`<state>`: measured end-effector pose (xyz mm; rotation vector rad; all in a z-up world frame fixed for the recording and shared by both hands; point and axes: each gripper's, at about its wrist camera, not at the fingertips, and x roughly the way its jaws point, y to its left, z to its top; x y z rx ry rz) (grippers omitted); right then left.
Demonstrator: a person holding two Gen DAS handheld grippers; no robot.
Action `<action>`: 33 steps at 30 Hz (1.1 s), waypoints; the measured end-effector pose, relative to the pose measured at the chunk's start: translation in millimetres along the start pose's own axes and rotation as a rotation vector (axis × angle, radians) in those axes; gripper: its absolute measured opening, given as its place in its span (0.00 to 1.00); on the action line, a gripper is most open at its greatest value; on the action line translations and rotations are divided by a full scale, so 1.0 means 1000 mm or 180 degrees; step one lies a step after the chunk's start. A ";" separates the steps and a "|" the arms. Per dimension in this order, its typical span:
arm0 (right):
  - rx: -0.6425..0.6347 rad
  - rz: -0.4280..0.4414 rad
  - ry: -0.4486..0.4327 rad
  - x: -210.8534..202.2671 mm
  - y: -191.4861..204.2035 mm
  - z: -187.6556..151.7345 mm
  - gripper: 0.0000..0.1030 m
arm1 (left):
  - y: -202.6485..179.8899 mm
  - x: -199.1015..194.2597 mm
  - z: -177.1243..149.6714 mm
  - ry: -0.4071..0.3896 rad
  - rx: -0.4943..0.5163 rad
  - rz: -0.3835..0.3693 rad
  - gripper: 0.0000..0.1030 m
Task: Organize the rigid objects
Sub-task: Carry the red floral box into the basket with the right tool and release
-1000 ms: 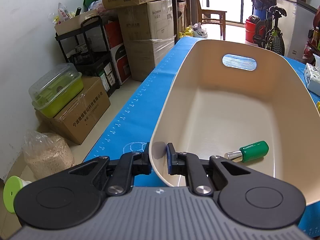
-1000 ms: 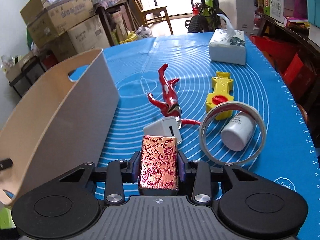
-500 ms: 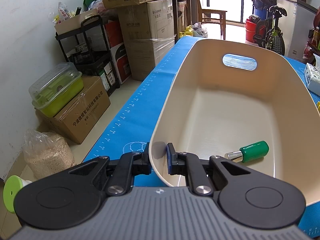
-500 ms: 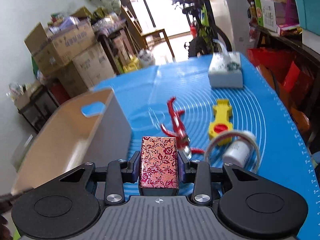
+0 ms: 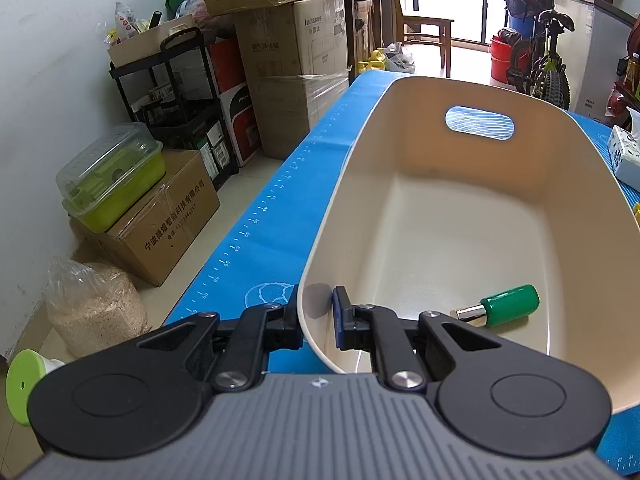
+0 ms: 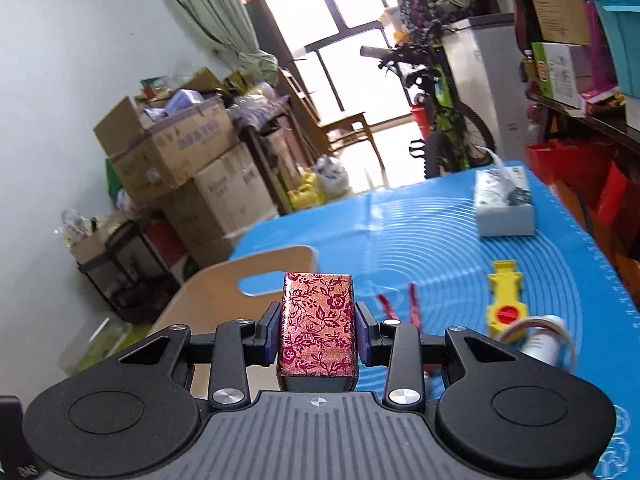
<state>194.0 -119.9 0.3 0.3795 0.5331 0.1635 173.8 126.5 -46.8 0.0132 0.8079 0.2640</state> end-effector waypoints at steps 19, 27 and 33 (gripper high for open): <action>-0.0557 0.0300 0.0451 0.049 0.073 -0.035 0.42 | 0.001 0.001 -0.001 0.0002 0.0015 -0.0017 0.16; -0.0830 0.0281 0.0757 0.058 0.082 -0.055 0.43 | 0.001 0.000 -0.001 0.0004 0.0011 -0.0020 0.15; -0.0755 0.0311 0.0759 0.054 0.079 -0.049 0.51 | 0.002 0.000 0.000 0.0005 0.0011 -0.0020 0.15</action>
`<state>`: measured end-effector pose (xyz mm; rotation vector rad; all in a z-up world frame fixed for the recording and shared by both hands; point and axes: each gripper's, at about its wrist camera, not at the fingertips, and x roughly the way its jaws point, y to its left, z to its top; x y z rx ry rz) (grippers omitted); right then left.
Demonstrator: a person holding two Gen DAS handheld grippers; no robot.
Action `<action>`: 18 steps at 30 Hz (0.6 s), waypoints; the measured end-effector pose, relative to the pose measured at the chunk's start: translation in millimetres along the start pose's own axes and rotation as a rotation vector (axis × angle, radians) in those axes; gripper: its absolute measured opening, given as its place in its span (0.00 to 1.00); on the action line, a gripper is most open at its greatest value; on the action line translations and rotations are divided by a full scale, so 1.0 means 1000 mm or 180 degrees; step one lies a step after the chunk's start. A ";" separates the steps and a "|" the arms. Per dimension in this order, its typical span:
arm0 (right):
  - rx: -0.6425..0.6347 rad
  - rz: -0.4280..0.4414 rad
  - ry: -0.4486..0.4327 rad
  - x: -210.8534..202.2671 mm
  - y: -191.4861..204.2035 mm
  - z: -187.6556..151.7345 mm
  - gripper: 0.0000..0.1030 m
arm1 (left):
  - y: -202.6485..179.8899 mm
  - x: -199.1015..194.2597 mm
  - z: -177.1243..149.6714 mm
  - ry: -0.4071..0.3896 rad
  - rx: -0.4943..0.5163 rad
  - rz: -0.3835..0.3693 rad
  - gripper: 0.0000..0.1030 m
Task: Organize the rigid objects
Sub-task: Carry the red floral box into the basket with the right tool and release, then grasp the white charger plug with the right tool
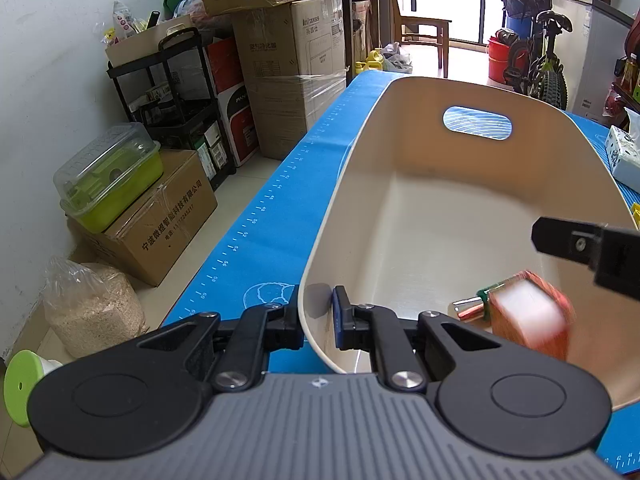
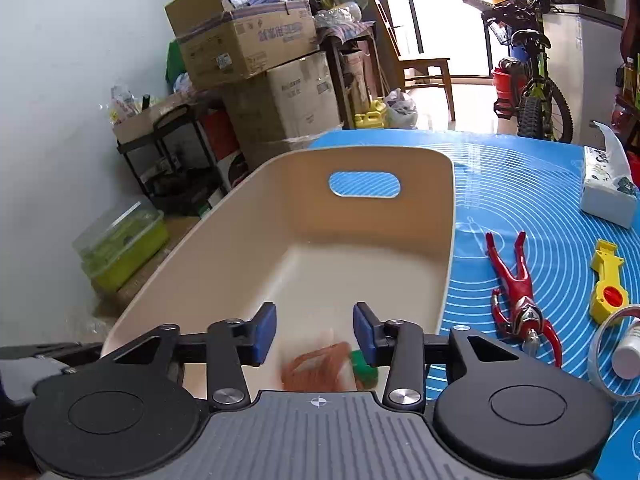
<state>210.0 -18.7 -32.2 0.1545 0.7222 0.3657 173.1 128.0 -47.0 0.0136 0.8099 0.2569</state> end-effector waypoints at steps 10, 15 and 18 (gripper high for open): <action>0.0187 -0.0052 -0.0271 -0.029 -0.016 0.008 0.85 | -0.001 -0.001 -0.001 0.0003 -0.0002 0.0001 0.15; 0.0247 -0.0152 -0.0359 -0.043 -0.033 0.013 0.90 | -0.001 -0.002 -0.002 0.0004 0.0003 0.0011 0.16; 0.0357 -0.0187 -0.0400 -0.051 -0.046 0.013 0.93 | -0.001 -0.002 -0.002 0.0004 0.0003 0.0011 0.16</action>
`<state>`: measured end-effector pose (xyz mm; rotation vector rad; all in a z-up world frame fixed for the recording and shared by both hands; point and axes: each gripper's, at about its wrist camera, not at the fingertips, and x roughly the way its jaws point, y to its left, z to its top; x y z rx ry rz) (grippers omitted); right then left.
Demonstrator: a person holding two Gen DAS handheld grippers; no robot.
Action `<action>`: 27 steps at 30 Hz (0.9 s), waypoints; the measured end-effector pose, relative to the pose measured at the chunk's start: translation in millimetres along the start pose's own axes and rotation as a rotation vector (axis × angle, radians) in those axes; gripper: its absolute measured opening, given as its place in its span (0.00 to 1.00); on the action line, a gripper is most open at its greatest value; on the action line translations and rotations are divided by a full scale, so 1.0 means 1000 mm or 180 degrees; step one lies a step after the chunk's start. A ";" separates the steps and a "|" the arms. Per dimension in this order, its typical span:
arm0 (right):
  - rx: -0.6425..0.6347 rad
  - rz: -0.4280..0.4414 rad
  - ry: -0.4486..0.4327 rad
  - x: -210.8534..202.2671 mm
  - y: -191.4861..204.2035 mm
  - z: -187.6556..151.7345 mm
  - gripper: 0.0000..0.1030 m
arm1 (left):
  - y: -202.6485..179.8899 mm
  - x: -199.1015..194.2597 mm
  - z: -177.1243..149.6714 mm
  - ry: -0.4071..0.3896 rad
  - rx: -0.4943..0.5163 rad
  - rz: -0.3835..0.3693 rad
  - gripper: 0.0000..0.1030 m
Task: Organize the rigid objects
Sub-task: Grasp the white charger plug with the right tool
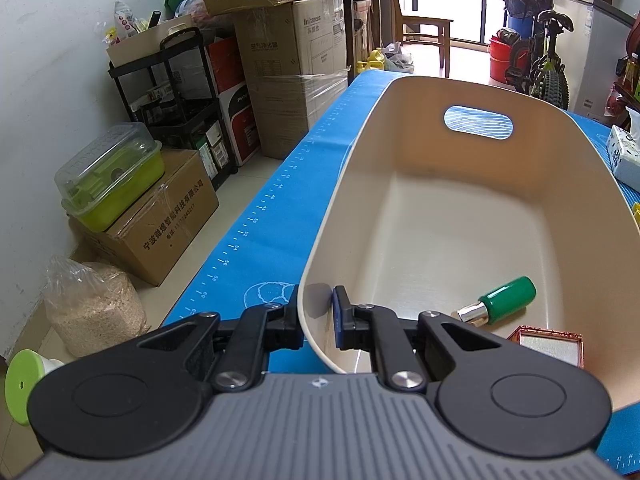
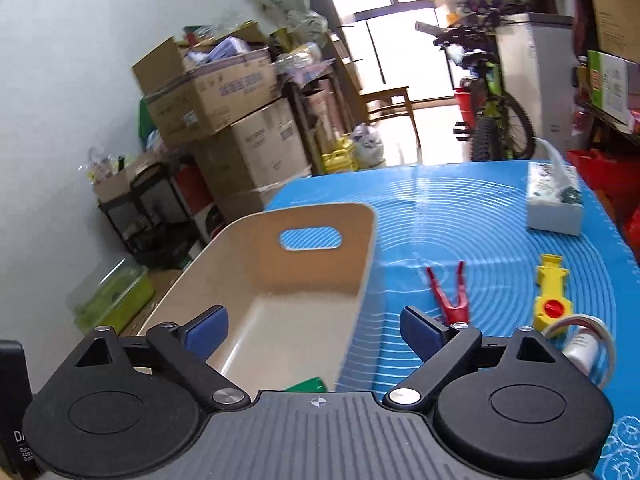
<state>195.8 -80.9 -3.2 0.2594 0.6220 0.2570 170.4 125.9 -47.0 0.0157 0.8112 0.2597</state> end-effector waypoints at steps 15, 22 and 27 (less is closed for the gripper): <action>0.0157 -0.0581 0.0049 -0.015 -0.076 -0.018 0.97 | 0.000 -0.001 0.002 0.0005 -0.0006 0.0009 0.16; 0.0111 -0.0749 0.0339 -0.004 -0.101 -0.039 0.97 | 0.000 -0.002 0.005 0.0011 -0.0013 0.0030 0.16; 0.0092 -0.0753 0.0522 0.007 -0.105 -0.051 0.97 | -0.001 -0.002 0.005 0.0010 -0.0011 0.0032 0.16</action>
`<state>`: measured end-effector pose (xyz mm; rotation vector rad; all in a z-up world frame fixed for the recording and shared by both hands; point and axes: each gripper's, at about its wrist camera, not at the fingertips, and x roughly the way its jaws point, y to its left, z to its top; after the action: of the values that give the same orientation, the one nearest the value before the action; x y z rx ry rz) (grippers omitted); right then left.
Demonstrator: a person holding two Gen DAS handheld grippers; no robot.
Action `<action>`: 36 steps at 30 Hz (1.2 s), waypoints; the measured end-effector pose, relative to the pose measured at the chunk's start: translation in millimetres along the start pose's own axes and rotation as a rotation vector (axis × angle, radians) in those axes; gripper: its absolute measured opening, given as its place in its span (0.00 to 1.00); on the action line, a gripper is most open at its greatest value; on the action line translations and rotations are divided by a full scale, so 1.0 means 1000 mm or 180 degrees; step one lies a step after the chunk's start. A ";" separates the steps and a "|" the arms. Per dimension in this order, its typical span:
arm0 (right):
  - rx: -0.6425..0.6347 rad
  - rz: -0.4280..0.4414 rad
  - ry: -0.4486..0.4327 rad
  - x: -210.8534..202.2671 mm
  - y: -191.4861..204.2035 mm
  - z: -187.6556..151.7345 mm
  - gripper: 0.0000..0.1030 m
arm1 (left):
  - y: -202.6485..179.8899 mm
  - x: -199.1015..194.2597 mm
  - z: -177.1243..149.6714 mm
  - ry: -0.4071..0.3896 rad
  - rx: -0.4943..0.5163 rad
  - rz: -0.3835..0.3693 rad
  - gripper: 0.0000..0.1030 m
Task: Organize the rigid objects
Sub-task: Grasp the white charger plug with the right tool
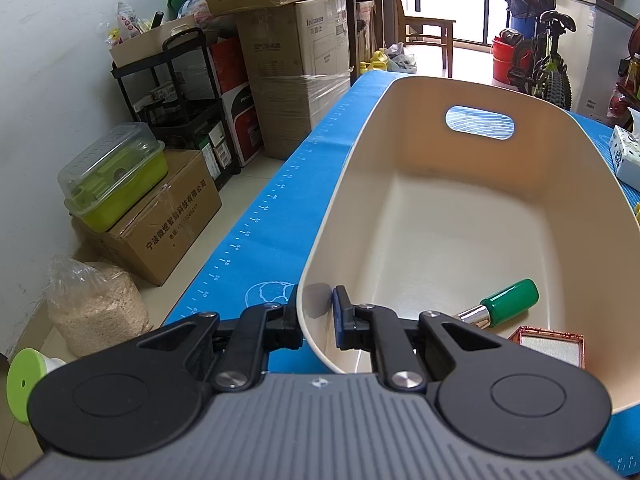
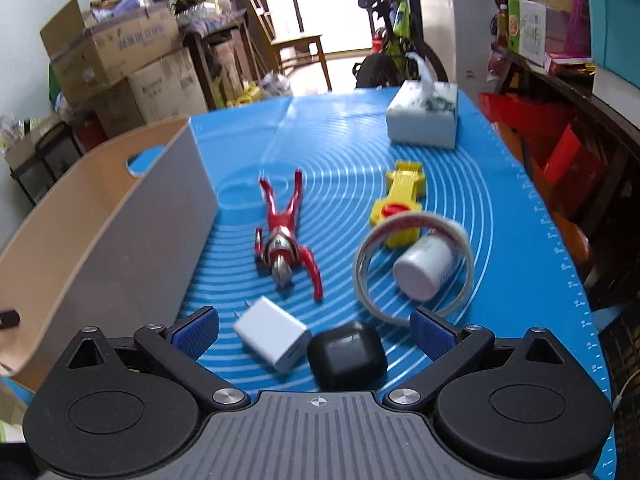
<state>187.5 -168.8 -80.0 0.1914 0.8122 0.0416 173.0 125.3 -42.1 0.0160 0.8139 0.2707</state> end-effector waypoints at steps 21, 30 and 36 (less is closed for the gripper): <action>-0.1042 0.0169 0.0136 0.039 0.044 -0.009 0.63 | 0.002 0.001 0.001 0.0000 0.0011 -0.0028 0.16; -0.1143 0.0264 0.0261 0.053 0.040 -0.003 0.55 | 0.001 0.002 0.000 0.0004 0.0008 -0.0028 0.16; -0.0901 0.0336 0.0309 0.051 0.033 0.001 0.54 | 0.000 0.002 0.000 0.0005 0.0005 -0.0029 0.16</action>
<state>224.4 -131.2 -110.0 -0.0359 0.8829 0.2655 174.1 126.1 -42.9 0.0137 0.8155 0.2615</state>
